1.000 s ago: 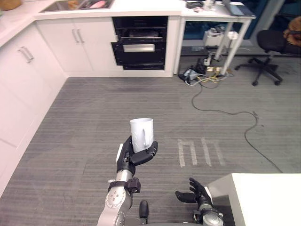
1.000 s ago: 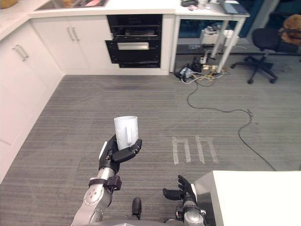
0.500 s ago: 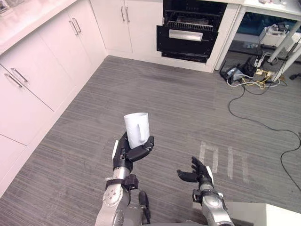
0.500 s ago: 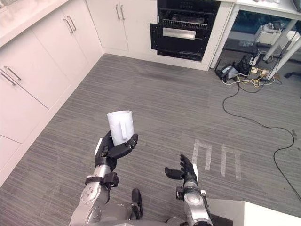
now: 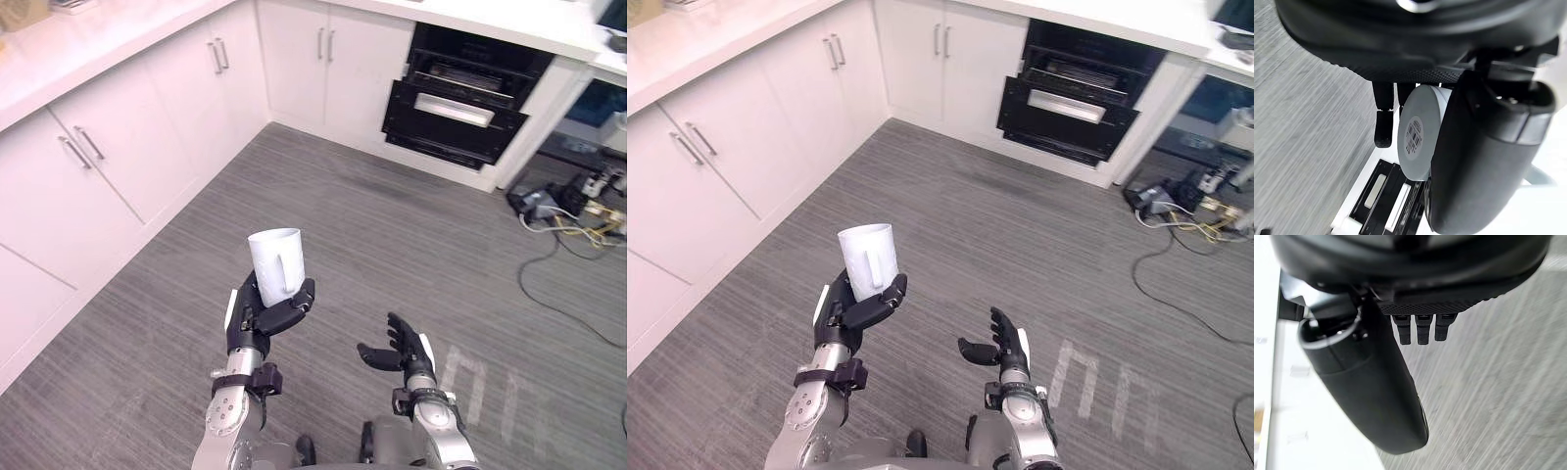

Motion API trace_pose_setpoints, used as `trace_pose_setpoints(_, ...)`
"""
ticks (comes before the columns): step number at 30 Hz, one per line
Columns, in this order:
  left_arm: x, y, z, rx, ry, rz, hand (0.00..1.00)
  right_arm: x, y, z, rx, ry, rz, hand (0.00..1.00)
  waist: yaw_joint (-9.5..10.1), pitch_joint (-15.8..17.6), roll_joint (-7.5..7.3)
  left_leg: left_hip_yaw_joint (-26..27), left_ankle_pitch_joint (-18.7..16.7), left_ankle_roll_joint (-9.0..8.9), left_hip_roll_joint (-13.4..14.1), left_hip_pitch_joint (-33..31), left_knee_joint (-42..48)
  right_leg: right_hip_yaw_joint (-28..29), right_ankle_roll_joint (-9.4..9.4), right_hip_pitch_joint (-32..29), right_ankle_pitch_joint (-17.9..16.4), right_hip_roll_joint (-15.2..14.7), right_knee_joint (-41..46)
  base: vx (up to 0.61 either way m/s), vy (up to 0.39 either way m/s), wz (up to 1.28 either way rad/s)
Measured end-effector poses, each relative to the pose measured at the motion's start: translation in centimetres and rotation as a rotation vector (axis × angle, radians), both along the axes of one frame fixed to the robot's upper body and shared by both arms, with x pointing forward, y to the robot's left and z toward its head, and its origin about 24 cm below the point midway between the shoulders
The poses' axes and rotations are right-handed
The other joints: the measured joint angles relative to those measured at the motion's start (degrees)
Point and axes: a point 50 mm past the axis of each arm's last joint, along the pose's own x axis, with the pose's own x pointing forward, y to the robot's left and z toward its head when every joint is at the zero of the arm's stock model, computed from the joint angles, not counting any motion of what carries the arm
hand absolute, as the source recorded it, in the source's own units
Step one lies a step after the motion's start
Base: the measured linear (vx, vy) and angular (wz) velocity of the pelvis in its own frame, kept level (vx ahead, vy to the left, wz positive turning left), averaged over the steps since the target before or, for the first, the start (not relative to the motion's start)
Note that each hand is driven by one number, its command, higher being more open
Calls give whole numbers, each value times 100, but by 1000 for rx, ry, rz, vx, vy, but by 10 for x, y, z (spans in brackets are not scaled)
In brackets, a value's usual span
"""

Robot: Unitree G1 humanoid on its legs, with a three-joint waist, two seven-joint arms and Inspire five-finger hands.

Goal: Walk over to the sink, pick up the cup, carry it to the dishwasher, place the cup inside the dishwasher, then close the dishwasher door

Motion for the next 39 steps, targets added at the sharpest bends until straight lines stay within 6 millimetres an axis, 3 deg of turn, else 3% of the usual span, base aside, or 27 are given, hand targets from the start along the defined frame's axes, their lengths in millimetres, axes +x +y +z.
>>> trace_pose_setpoints(1, 0, -4, -2, 1, 6, -20, 30, -3, 2, -2, 0, 9, 7, 90, -58, -23, -25, -120, -232, -182, 5, 79, 194, 2, -161, 153, 908, 7, -366, 459, -124, 121)
trace_pose_setpoints(2, 0, -6, -5, -5, 17, -22, 30, -5, 1, -3, -2, 16, 11, 90, -69, -36, 76, -138, -365, -261, 116, 74, 358, -125, -101, 230, 957, 44, -307, 390, -115, 94)
trace_pose_setpoints(3, -1, -8, -7, -11, 29, -23, 30, -7, 1, -3, -4, 20, 16, 90, -54, -71, 152, -105, -444, -373, 229, 1, 607, -216, -147, 347, 873, 120, -377, 396, -126, 38)
trace_pose_setpoints(5, -6, -6, -10, -27, 51, -1, 30, -11, 8, 4, 6, -14, 45, 90, 78, -25, 259, 311, -414, -502, 672, -606, 2528, -367, -304, 915, 746, 411, -684, 531, -184, 7)
trace_pose_setpoints(6, -9, -5, -12, -34, 59, 11, 30, -13, 14, 11, 16, -46, 67, 90, 198, 0, 293, 616, -353, -564, 1070, -1054, 3792, -346, -422, 1283, 669, 609, -840, 475, -163, -22)
trace_pose_setpoints(8, -13, -4, -12, -40, 67, 20, 30, -12, 19, 22, 31, -98, 72, 90, 302, 5, 287, 830, -412, -493, 1533, -1509, 4661, -288, -518, 1774, 539, 750, -1058, 458, -98, -30)
trace_pose_setpoints(10, -15, -5, -8, -54, 48, 16, 30, -5, 18, 33, 35, -160, 64, 90, 353, 3, 284, 952, -503, -525, 1706, -1966, 4588, -151, -514, 1985, 392, 730, -1146, 420, -5, -27)
trace_pose_setpoints(13, -15, -7, -7, -65, 40, 9, 30, 1, 12, 35, 26, -176, 44, 90, 447, 10, 269, 898, -544, -530, 1549, -2308, 3156, -7, -393, 2370, 234, 545, -1404, 325, 145, -16)
trace_pose_setpoints(14, -15, -6, -7, -62, 40, 9, 30, 1, 8, 33, 20, -163, 33, 90, 449, 27, 237, 762, -435, -617, 1351, -2373, 2425, 7, -291, 2522, 135, 423, -1479, 358, 236, 0)
trace_pose_setpoints(16, -14, -5, -7, -58, 40, 14, 30, 1, 2, 23, 3, -118, 16, 90, 471, 22, 240, 556, 182, -675, 1085, -2396, 1525, 78, -150, 2731, -8, 257, -1568, 386, 284, -15)
trace_pose_setpoints(17, -14, -3, -7, -54, 41, 21, 30, -2, 0, 16, -4, -85, 7, 90, 544, -17, 265, 582, 899, -525, 980, -2229, 1356, 226, -15, 2844, -117, 156, -1583, 423, 351, -28)
trace_pose_setpoints(18, -12, 1, -7, -43, 37, 33, 30, -3, 1, 12, -2, -61, 7, 90, 520, -37, 168, 677, 789, -285, 861, -2252, 1608, 321, 55, 2906, -203, -12, -1566, 519, 419, -25)
trace_pose_setpoints(21, -9, 9, -6, -9, 29, 52, 30, -3, 7, 10, 21, -52, 10, 90, 534, -42, 27, 922, 253, -123, 783, -2167, 1924, 510, 138, 2620, -213, -171, -770, 428, 331, -29)
trace_pose_setpoints(22, -10, 12, -7, 17, 36, 46, 30, -2, 15, 11, 48, -58, 13, 90, 483, -13, -36, 1057, 45, -36, 724, -1847, 1855, 550, 564, 2108, 1, -292, 530, 356, 275, -41)
trace_pose_setpoints(24, -11, 13, -8, 43, 39, 37, 30, -2, 20, 11, 64, -56, 16, 90, 409, -19, -50, 1133, -116, 34, 715, -1429, 1729, 559, 713, 1657, 45, -368, 1743, 306, 185, -28)
trace_pose_setpoints(25, -11, 13, -8, 41, 39, 39, 30, -1, 23, 12, 74, -60, 21, 90, 387, -24, -53, 1201, -228, 51, 737, -1064, 1562, 428, 590, 1322, -21, -374, 2376, 326, 161, -28)
trace_pose_setpoints(27, -11, 13, -4, 39, 23, 42, 30, 1, 29, 16, 88, -79, 30, 90, 333, -47, -71, 1309, -426, 94, 817, -544, 1285, 25, 320, 777, -173, -342, 2640, 307, 79, -33)
trace_pose_setpoints(29, -10, 13, 1, 35, -2, 45, 30, 3, 33, 19, 96, -96, 35, 90, 320, -83, -87, 1426, -565, 13, 881, -255, 1128, -384, 131, 319, -282, -316, 2189, 289, 5, -33)
trace_pose_setpoints(31, -9, 14, 2, 38, -12, 48, 30, 5, 35, 21, 96, -103, 48, 90, 289, -122, -143, 1506, -627, -141, 910, -16, 990, -647, 80, 57, -265, -257, 1428, 405, -32, -24)
trace_pose_setpoints(32, -8, 14, 1, 41, -10, 49, 30, 8, 35, 21, 88, -106, 57, 90, 202, -131, -157, 1512, -684, -240, 927, 185, 825, -776, -47, -59, -99, -184, 673, 422, -51, -9)
trace_pose_setpoints(33, -7, 14, 0, 43, -5, 53, 30, 11, 33, 20, 76, -100, 65, 90, 132, -175, -206, 1523, -738, -372, 939, 389, 644, -772, -139, -49, 391, -43, -288, 568, -69, 4)
trace_pose_setpoints(34, -7, 13, -1, 42, 0, 52, 30, 11, 31, 18, 65, -92, 68, 90, 90, -176, -191, 1493, -786, -464, 948, 500, 593, -761, -247, 4, 980, 43, -512, 561, -38, 4)
trace_pose_setpoints(35, -6, 8, -7, 34, 25, 42, 30, 10, 25, 13, 41, -66, 72, 90, 59, -234, 64, 1416, -873, -618, 1128, 663, 527, -843, -426, 122, 1263, 232, -524, 688, -34, -4)
trace_pose_setpoints(36, -5, 6, -11, 26, 41, 41, 30, 10, 20, 10, 22, -45, 71, 90, 44, -278, 204, 1368, -789, -759, 1270, 661, 643, -894, -542, 221, 1128, 355, -556, 572, -21, -7)
trace_pose_setpoints(37, -4, 4, -12, 19, 45, 42, 30, 9, 18, 10, 15, -39, 70, 90, 37, -267, 237, 1296, -703, -839, 1317, 631, 800, -921, -557, 303, 1086, 388, -603, 541, -58, -6)
trace_pose_setpoints(38, -3, 0, -15, 0, 64, 48, 30, 4, 14, 6, 6, -18, 66, 90, 31, -262, 248, 1140, -393, -930, 1391, 486, 1469, -949, -592, 643, 1026, 458, -817, 528, -79, 1)
trace_pose_setpoints(39, -4, -1, -17, -20, 78, 64, 30, -3, 13, 5, 8, -10, 56, 90, 49, -240, 256, 1071, 193, -926, 1539, 149, 2663, -933, -620, 1179, 995, 514, -1140, 520, -70, -1)
